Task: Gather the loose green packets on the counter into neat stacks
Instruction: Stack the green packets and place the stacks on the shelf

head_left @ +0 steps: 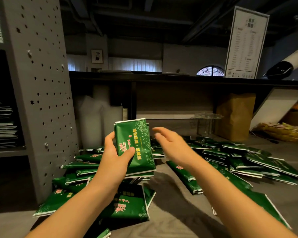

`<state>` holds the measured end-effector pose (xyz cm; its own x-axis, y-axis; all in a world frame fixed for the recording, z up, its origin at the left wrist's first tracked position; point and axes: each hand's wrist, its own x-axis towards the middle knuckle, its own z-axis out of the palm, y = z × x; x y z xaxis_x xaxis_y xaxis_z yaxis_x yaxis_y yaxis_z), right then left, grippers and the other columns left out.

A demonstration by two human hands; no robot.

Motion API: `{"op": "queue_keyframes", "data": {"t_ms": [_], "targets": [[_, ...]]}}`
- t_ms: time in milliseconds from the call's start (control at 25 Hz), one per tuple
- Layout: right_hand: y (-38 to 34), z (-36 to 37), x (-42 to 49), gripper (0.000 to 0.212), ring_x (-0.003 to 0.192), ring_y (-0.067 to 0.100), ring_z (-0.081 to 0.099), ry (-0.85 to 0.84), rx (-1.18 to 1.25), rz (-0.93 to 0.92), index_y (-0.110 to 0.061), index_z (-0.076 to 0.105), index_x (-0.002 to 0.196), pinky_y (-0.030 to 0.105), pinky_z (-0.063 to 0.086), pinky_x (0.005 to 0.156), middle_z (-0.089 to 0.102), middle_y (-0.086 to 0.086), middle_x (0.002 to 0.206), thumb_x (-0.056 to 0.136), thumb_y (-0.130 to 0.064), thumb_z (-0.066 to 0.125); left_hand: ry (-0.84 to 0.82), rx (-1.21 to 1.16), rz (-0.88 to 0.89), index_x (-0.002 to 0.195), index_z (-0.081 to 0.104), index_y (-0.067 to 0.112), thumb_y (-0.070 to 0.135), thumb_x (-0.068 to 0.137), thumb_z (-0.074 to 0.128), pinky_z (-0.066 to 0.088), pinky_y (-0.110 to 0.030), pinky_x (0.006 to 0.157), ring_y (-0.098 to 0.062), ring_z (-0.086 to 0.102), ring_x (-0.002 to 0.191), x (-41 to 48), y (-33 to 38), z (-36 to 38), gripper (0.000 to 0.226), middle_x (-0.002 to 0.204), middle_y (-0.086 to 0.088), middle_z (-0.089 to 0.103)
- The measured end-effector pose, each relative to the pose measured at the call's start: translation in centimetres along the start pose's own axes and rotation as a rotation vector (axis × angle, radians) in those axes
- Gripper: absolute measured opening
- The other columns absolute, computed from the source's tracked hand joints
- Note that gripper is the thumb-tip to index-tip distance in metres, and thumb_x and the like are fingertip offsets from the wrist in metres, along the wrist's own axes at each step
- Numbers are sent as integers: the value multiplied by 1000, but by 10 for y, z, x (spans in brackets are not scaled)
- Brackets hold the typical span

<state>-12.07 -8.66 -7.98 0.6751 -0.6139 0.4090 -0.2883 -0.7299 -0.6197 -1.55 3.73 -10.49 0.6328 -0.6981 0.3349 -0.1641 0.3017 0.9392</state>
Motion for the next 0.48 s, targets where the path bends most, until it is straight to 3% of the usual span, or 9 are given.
{"op": "queue_keyframes", "data": {"t_ms": [80,160,280,480], "targets": [[26,-24,4,34,114,27,55,-7,-585,134,-20,47,130,38,47,93,57,6,130,99,-31,38,-21,-4,2,123,33,35,-1,91,52,51,-33,83,-13,65,95,-1,1,0,52,101,8,64],[45,-38,2,35,112,30,54,-181,-769,334,-15,49,126,39,47,90,55,10,128,97,-35,45,-43,25,16,125,30,37,-2,91,53,52,-29,78,-13,66,94,-3,1,1,56,103,6,64],[56,-38,-1,55,123,27,48,-394,-707,489,-9,41,136,34,43,96,46,9,139,91,-37,57,-52,56,11,131,28,39,-1,91,53,54,-27,72,-15,69,87,-4,1,1,63,102,2,66],[60,-37,1,87,137,26,34,-418,-541,452,-12,20,148,35,34,106,29,7,153,82,-38,70,-28,54,-11,136,27,36,-1,90,54,52,-26,67,-15,70,80,-5,1,3,65,99,-1,67]]}}
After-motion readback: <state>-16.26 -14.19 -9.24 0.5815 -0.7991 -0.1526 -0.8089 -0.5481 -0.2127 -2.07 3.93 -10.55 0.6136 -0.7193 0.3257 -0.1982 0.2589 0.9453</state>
